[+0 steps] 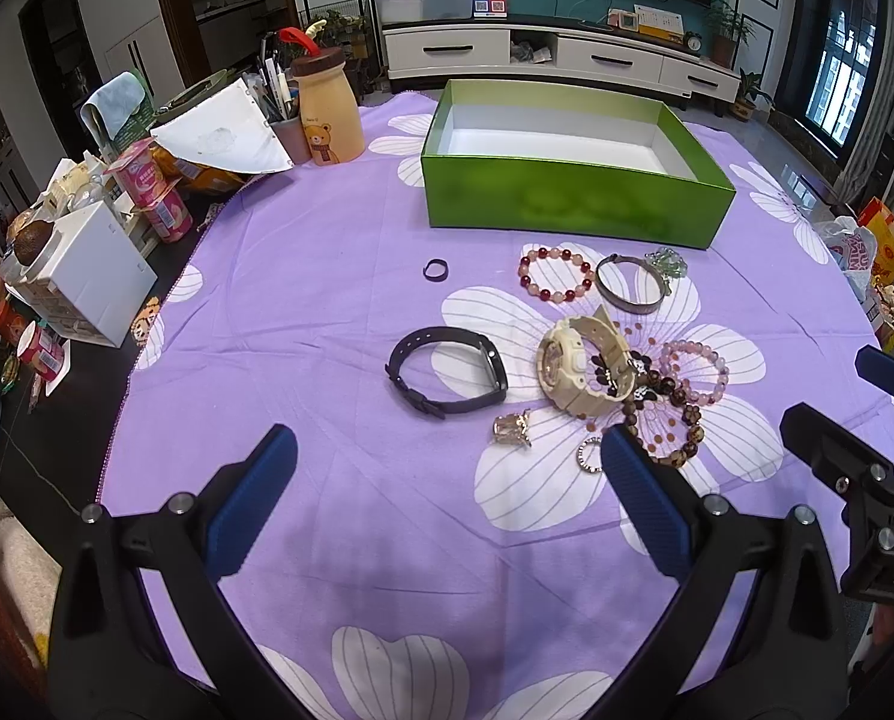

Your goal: Organize jewelry

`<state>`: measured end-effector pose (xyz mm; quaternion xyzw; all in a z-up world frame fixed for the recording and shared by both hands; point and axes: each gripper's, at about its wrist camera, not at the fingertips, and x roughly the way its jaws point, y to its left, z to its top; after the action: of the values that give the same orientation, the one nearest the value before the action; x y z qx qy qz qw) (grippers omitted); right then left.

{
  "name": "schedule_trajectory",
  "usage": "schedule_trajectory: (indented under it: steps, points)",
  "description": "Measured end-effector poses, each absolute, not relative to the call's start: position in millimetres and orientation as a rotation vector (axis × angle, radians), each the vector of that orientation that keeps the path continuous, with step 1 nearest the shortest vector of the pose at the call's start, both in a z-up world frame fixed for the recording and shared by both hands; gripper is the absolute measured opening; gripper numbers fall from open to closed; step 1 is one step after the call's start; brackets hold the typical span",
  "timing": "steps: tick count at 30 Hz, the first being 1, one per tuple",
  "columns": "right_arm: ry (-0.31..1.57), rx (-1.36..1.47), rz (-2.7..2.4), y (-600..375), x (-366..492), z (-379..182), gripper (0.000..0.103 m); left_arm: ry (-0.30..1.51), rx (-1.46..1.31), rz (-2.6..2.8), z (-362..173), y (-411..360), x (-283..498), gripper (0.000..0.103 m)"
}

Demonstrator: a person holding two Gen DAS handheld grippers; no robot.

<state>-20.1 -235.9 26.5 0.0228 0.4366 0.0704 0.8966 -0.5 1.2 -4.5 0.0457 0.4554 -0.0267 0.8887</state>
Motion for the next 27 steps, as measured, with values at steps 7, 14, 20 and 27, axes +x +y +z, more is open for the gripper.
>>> schedule_trajectory:
  steps: [7,14,20,27]
  points:
    - [0.904,0.05,0.147,-236,-21,26,0.102,0.946,0.094,-0.055,-5,1,-1,0.101]
    - [0.924,0.061,0.14,-241,-18,18,0.102,0.951,0.057,-0.067,-14,9,1,0.101]
    - [0.945,0.068,0.149,-250,-15,4,0.102,0.948,-0.006,-0.09,-28,30,0,0.101]
    - [0.977,0.134,0.169,-264,-10,-19,0.098,0.973,-0.129,-0.088,-47,52,9,0.101]
